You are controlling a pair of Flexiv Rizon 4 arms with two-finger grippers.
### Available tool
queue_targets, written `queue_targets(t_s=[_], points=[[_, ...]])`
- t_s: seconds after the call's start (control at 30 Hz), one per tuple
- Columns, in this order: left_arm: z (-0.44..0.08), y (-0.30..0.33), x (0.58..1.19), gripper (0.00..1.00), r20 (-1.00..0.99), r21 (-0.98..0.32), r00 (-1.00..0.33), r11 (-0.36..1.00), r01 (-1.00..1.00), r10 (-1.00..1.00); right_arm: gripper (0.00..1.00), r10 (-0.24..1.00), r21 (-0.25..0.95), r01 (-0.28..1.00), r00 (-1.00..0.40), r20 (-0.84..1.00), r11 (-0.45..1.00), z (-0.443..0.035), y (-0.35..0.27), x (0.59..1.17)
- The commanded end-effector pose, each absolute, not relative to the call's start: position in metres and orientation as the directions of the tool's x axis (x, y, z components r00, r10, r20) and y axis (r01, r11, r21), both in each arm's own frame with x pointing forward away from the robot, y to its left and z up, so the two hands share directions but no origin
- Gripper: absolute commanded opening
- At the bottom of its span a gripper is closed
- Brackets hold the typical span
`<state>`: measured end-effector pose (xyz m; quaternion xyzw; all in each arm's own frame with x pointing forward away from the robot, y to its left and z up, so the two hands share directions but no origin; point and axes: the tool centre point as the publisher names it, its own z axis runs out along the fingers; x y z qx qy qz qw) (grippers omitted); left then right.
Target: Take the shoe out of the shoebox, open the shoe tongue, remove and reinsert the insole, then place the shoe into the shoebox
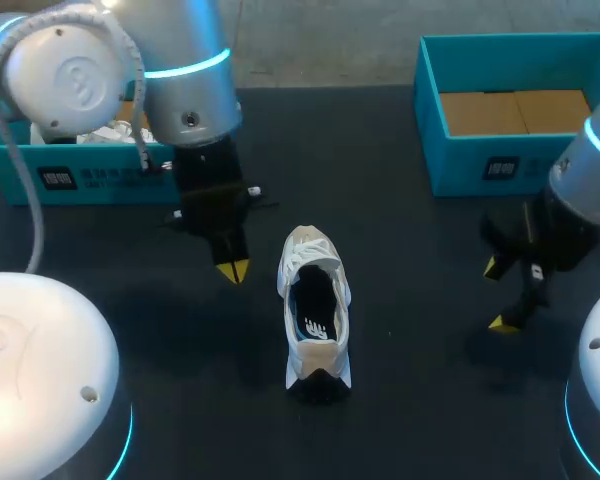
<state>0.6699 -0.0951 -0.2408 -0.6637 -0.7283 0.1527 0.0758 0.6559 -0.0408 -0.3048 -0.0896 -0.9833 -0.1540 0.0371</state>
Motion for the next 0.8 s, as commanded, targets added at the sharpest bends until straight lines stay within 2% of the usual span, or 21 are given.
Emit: queue_targets(t_s=[0.03,0.37,0.67,0.8], points=[[-0.246,-0.124,0.675,0.0,0.005,-0.307,-0.021,0.021,0.951,1.0,1.0,0.167,0.331,0.186,-0.982,0.087,0.925,-0.306,-0.052,0.645],[-0.259,-0.15,0.668,0.0,0.041,-0.268,0.166,-0.149,0.952,0.985,1.0,0.167,0.331,0.186,-0.982,0.087,0.925,-0.306,-0.052,0.645],[-0.259,-0.15,0.668,0.0,0.041,-0.268,0.166,-0.149,0.952,0.985,1.0,0.167,0.331,0.186,-0.982,0.087,0.925,-0.306,-0.052,0.645],[-0.285,-0.158,0.661,0.0,0.043,-0.292,0.186,-0.166,0.942,0.982,1.0,0.167,0.331,0.186,-0.982,0.087,0.925,-0.306,-0.052,0.645]])
